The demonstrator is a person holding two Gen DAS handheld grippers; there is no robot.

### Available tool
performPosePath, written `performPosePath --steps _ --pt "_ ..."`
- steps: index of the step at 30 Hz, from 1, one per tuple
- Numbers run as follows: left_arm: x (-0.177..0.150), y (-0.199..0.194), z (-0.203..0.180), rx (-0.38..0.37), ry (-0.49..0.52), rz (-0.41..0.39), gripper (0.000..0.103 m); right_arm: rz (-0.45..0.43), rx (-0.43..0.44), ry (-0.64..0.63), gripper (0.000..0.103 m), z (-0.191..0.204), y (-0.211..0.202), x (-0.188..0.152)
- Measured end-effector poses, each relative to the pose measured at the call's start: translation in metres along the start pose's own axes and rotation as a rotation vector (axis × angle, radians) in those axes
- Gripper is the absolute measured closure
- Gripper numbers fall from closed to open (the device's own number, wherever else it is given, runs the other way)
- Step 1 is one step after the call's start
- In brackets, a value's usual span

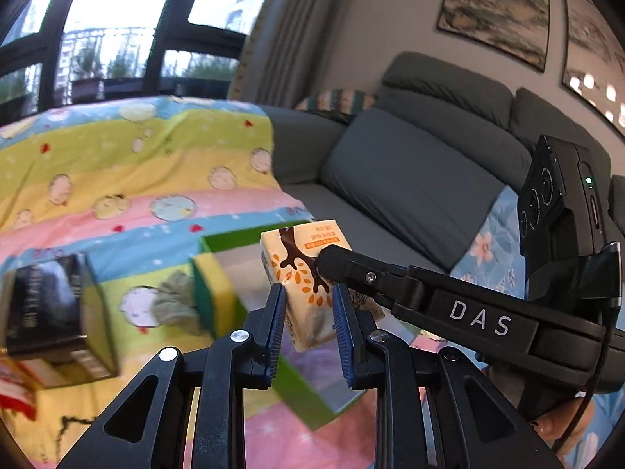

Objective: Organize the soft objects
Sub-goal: 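Lift the tissue pack with both grippers and carry it over the green box, then open both grippers to drop the tissue pack into the box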

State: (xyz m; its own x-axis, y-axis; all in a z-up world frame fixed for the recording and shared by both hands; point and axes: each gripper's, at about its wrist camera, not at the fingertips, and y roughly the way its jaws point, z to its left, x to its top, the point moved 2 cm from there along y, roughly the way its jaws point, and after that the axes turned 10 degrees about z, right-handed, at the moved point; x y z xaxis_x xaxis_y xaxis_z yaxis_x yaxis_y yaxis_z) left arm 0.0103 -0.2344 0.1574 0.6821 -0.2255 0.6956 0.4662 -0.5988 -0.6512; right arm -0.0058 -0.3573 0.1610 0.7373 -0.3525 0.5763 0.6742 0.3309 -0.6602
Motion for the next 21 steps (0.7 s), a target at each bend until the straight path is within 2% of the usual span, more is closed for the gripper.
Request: performPosePath --steps 6,9,12,21 --pt "0.000 0.046 -0.012 -0.079 -0.023 0.099 0.078 0.031 -0.079 0.101 0.077 -0.042 0.003 0.001" --pt "-0.002 0.066 -0.017 -0.128 -0.036 0.153 0.078 0.043 -0.092 0.159 0.076 -0.063 0.002 -0.003" --pt "-0.005 0.084 -0.023 -0.129 -0.037 0.204 0.078 0.073 -0.097 0.220 0.077 -0.081 0.008 -0.006" --pt "-0.012 0.114 -0.032 -0.142 -0.046 0.293 0.078 0.118 -0.214 0.270 0.076 -0.100 0.017 -0.011"
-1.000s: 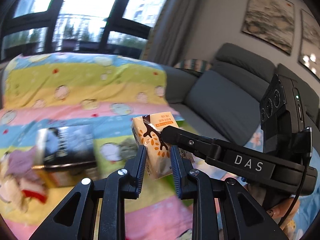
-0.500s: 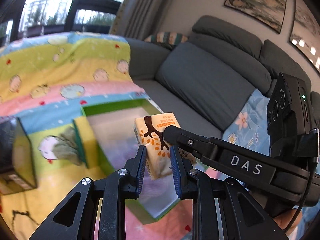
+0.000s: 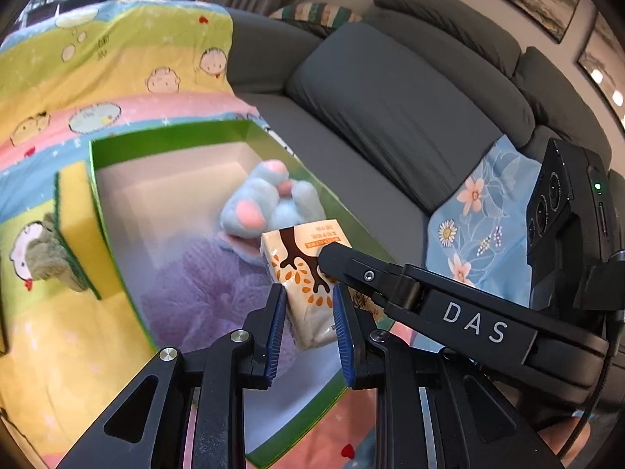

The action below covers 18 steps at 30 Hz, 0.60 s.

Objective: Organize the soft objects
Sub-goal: 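Open both grippers to drop the tissue pack into the box, then withdraw both open grippers from the box back toward the bed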

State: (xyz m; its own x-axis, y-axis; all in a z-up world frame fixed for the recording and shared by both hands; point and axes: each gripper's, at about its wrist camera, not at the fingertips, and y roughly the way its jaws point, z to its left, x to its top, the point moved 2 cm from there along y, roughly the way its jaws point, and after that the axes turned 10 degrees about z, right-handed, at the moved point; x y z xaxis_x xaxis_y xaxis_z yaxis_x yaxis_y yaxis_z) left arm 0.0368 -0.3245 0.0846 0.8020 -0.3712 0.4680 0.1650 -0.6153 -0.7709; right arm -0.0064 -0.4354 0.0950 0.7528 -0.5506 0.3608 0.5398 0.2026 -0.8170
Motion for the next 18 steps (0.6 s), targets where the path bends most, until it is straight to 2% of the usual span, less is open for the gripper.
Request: performPosePath --steps 8,12,14,16,18 --pt "-0.001 0.018 -0.002 0.005 -0.017 0.055 0.078 0.024 -0.074 0.033 0.075 -0.014 0.008 0.001" --pt "-0.002 0.015 -0.005 0.022 -0.011 0.047 0.078 0.018 -0.069 0.037 0.075 -0.013 0.006 0.003" --pt "-0.003 0.009 -0.005 0.027 -0.006 0.033 0.078 -0.002 -0.071 0.036 0.066 -0.013 0.001 0.003" --pt "-0.004 0.000 -0.005 0.032 -0.002 0.015 0.078 -0.032 -0.079 0.029 0.049 -0.011 -0.005 0.003" --pt "-0.006 -0.011 -0.003 0.046 0.002 -0.008 0.078 -0.066 -0.071 0.025 0.043 -0.009 -0.013 0.003"
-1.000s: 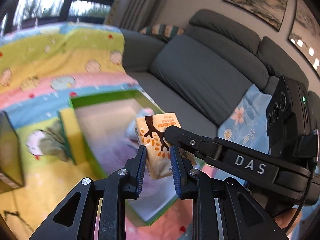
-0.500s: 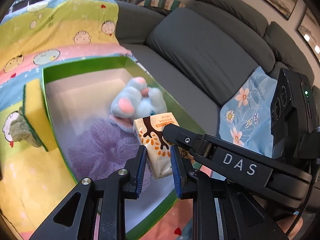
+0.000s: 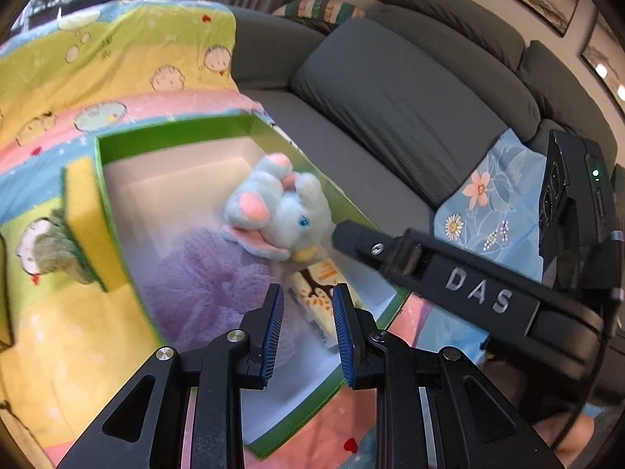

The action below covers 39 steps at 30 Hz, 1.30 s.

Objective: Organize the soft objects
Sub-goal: 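Withdraw both open grippers from the box back toward the bed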

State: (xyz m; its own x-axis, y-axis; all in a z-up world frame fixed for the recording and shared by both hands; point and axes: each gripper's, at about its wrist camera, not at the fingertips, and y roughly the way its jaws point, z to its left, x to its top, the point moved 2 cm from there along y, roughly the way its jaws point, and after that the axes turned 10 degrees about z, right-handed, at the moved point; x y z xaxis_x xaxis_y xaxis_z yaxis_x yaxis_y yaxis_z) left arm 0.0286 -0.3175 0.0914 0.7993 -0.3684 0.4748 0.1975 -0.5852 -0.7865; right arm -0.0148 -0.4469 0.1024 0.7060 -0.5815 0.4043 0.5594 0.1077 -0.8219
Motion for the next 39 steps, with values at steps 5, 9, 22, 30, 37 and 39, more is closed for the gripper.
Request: performPosePath --steps 5,9,22,30,37,39 --pt "-0.008 -0.035 0.018 0.038 -0.032 -0.057 0.075 -0.041 0.041 -0.021 0.031 0.008 -0.013 -0.002" --pt "-0.023 -0.069 0.043 0.066 -0.090 -0.115 0.044 -0.063 0.044 -0.063 0.022 0.024 -0.017 -0.006" --pt "-0.127 -0.172 0.157 0.361 -0.321 -0.224 0.024 -0.071 0.065 -0.227 0.012 0.084 -0.014 -0.029" --pt "-0.195 -0.184 0.230 0.438 -0.451 -0.240 0.024 -0.043 0.077 -0.325 0.011 0.120 -0.002 -0.052" --pt "-0.216 -0.178 0.258 0.454 -0.487 -0.235 0.024 -0.060 0.109 -0.382 0.011 0.150 0.006 -0.073" --pt "-0.217 -0.177 0.260 0.430 -0.502 -0.244 0.024 -0.042 0.136 -0.389 0.011 0.160 0.011 -0.079"
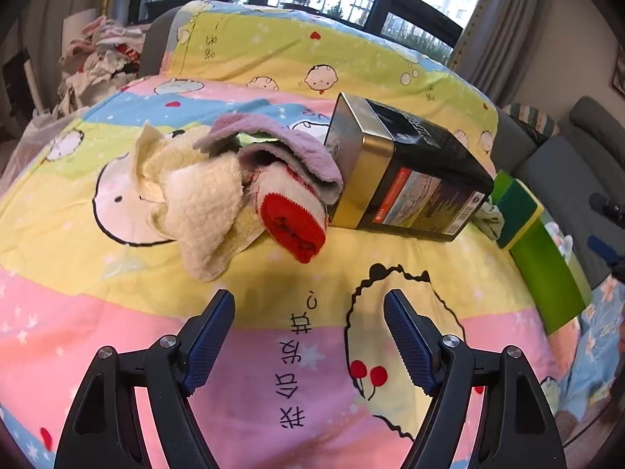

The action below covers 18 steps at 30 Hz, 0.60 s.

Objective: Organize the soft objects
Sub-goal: 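Withdraw both open grippers from the box back toward the bed, then move the right gripper to the grey-green washcloth and close on it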

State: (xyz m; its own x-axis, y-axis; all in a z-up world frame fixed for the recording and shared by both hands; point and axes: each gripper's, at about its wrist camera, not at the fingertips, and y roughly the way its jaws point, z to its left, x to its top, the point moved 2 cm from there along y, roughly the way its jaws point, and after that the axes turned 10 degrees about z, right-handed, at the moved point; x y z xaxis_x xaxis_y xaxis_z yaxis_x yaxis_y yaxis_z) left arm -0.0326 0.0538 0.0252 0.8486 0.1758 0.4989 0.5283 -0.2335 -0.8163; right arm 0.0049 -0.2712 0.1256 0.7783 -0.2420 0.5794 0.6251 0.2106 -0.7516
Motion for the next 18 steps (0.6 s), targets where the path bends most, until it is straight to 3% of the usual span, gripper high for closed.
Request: performPosePath --steps 3,8,16,18 --pt "-0.001 0.002 0.001 -0.023 -0.014 0.008 0.024 -0.010 0.000 -0.015 0.010 0.012 0.004 -0.003" --pt "-0.002 -0.001 0.002 0.008 -0.011 -0.012 0.024 -0.003 0.005 -0.077 0.010 0.024 0.009 -0.006" --pt "0.003 -0.009 0.011 -0.142 -0.081 -0.040 0.024 0.011 0.006 -0.067 0.010 0.018 0.010 -0.006" --pt "0.003 -0.009 0.010 -0.149 -0.080 -0.041 0.024 0.008 0.012 -0.060 0.010 0.016 0.010 -0.006"
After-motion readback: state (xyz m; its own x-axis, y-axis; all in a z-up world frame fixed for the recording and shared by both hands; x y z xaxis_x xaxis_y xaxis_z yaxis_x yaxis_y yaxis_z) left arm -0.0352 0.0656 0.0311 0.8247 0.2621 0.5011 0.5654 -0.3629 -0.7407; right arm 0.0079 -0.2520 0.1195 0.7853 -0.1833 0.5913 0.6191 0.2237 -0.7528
